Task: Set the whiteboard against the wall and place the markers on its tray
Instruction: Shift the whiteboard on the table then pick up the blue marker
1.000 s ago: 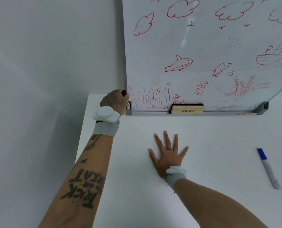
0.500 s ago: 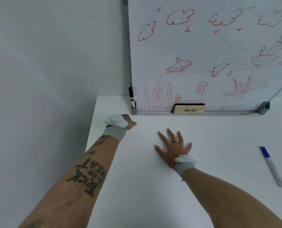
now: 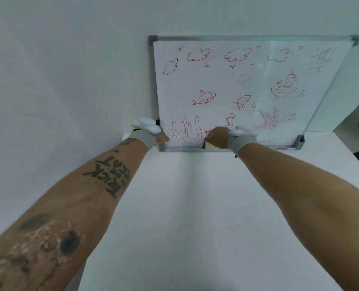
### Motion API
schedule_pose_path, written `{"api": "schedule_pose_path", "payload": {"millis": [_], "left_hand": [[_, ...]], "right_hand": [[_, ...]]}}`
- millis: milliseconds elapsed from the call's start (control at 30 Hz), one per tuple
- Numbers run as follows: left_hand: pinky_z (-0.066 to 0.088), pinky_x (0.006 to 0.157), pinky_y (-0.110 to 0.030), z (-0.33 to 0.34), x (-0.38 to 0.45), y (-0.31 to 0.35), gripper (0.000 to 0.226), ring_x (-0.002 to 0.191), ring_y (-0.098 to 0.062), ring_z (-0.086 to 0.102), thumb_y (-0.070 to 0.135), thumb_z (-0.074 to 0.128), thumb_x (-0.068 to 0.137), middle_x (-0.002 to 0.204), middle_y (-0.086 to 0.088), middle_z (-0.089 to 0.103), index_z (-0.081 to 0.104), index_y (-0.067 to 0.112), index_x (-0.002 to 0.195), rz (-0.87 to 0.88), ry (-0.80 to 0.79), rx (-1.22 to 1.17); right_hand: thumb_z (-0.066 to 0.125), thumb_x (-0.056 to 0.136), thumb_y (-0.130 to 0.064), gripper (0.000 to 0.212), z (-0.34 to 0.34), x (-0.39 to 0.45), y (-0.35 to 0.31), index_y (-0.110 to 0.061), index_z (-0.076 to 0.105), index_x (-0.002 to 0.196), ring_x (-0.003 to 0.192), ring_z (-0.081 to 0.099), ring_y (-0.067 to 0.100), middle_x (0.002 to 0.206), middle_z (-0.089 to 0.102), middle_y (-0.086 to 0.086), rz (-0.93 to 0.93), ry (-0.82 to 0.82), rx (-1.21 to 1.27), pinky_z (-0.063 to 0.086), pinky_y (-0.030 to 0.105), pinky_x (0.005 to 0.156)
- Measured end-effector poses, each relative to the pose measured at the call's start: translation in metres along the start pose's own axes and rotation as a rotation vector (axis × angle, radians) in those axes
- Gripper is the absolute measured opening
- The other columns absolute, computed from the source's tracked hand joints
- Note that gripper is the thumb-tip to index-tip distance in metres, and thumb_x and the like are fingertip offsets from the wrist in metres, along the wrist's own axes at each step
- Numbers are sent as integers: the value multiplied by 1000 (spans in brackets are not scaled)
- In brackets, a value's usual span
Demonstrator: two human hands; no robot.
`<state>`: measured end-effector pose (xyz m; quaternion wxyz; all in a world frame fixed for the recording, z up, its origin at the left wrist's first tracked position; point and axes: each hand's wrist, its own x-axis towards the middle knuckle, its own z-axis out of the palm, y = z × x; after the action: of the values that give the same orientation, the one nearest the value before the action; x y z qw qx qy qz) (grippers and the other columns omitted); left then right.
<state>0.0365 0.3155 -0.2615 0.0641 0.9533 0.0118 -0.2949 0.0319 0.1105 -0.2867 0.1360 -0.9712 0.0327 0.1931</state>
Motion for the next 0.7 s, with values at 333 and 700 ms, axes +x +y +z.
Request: {"api": "schedule_pose_path", "payload": {"millis": [333,700], "left_hand": [[51,80,-33,-17,-49,49,43,68,-24,51,28,41,100,108,-19,64,55,-4,124,4,127,1],[41,58,-22,-2,-52,75,49,50,-18,44,31,45,99,124,-18,65,53,-6,130,60,78,28]], "right_hand": [[33,102,-30,35,-59,-41,33,-4,52,86,88,51,26,92,54,12,-63,158,-67,48,38,93],[32,102,-29,48,-73,-69,71,4,67,109,110,62,32,122,66,19,73,220,61,49,37,99]]}}
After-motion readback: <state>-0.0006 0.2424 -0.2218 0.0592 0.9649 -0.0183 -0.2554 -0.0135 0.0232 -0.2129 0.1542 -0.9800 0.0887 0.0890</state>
